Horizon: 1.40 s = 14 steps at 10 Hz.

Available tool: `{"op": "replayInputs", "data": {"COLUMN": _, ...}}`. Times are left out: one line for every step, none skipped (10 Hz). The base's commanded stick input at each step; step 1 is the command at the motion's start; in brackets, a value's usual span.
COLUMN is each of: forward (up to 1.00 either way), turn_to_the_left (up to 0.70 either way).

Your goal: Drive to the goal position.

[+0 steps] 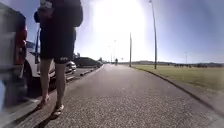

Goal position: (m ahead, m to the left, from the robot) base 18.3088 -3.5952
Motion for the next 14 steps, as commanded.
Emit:
{"op": "replayInputs", "data": {"forward": 0.7, "turn_to_the_left": 0.0}}
{"op": "replayInputs", "data": {"forward": 0.7, "turn_to_the_left": 0.0}}
{"op": "replayInputs", "data": {"forward": 0.7, "turn_to_the_left": 0.0}}
{"op": "replayInputs", "data": {"forward": 0.76, "turn_to_the_left": 0.0}}
{"op": "replayInputs", "data": {"forward": 0.83, "turn_to_the_left": 0.0}}
{"op": "replayInputs", "data": {"forward": 0.85, "turn_to_the_left": 0.0}}
{"op": "replayInputs", "data": {"forward": 0.85, "turn_to_the_left": 0.0}}
{"op": "replayInputs", "data": {"forward": 1.0, "turn_to_the_left": 0.0}}
{"op": "replayInputs", "data": {"forward": 1.0, "turn_to_the_left": 0.0}}
{"op": "replayInputs", "data": {"forward": 1.0, "turn_to_the_left": 0.0}}
{"op": "replayInputs", "data": {"forward": 1.0, "turn_to_the_left": 0.0}}
{"op": "replayInputs", "data": {"forward": 1.0, "turn_to_the_left": 0.0}}
{"op": "replayInputs", "data": {"forward": 1.0, "turn_to_the_left": 0.0}}
{"op": "replayInputs", "data": {"forward": 1.0, "turn_to_the_left": 0.0}}
